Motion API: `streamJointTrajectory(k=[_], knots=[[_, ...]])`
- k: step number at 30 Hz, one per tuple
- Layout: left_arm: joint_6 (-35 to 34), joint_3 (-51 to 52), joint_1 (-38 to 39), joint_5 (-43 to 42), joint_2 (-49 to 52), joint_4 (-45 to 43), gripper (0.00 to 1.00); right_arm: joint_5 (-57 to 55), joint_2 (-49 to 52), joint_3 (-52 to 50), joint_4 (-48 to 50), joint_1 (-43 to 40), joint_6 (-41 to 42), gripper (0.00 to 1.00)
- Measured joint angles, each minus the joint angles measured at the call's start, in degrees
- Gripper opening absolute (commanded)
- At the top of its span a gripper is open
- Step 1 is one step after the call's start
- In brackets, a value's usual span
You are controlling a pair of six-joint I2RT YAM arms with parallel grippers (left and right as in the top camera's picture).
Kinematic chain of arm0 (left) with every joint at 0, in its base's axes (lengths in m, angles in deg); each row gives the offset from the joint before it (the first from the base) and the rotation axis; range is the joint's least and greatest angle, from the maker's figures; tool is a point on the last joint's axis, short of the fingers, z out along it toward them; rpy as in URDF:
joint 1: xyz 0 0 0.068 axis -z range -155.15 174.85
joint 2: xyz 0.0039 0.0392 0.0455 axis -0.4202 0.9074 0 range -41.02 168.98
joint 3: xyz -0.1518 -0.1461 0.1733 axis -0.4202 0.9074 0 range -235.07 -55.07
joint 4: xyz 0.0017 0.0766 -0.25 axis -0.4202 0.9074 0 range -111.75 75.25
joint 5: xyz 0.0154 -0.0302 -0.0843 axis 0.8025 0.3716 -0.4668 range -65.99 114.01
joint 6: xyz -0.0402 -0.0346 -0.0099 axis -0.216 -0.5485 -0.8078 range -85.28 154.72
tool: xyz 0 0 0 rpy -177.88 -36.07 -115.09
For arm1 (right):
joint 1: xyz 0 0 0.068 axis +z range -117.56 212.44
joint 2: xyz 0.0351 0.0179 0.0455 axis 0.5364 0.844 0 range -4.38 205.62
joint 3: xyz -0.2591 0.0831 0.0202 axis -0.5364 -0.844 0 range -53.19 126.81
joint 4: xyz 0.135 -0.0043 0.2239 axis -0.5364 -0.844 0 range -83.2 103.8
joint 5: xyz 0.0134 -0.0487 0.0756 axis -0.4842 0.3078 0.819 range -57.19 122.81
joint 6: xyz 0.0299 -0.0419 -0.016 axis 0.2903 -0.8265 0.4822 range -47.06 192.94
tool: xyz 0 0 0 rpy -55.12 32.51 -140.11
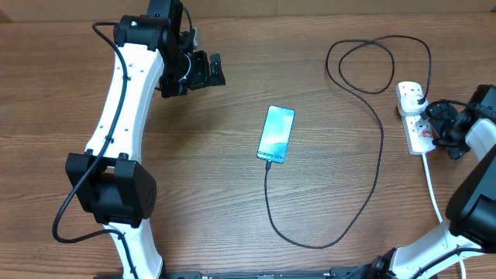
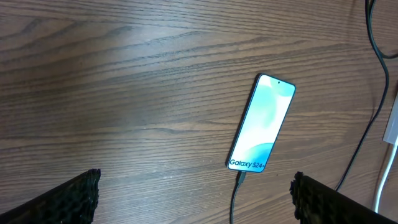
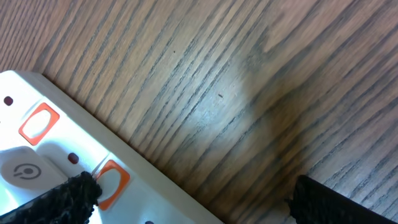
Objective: Plug charger to phone and switch on socket
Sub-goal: 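Press the orange socket switch down with the right gripper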
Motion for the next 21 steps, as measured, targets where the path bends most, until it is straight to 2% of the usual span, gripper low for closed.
streamJointTrajectory(k=[21], knots=[[0.0, 0.0, 0.0, 0.0, 0.0, 0.0, 1.0, 0.4, 0.0, 0.2, -2.1, 0.0, 0.2, 1.0]])
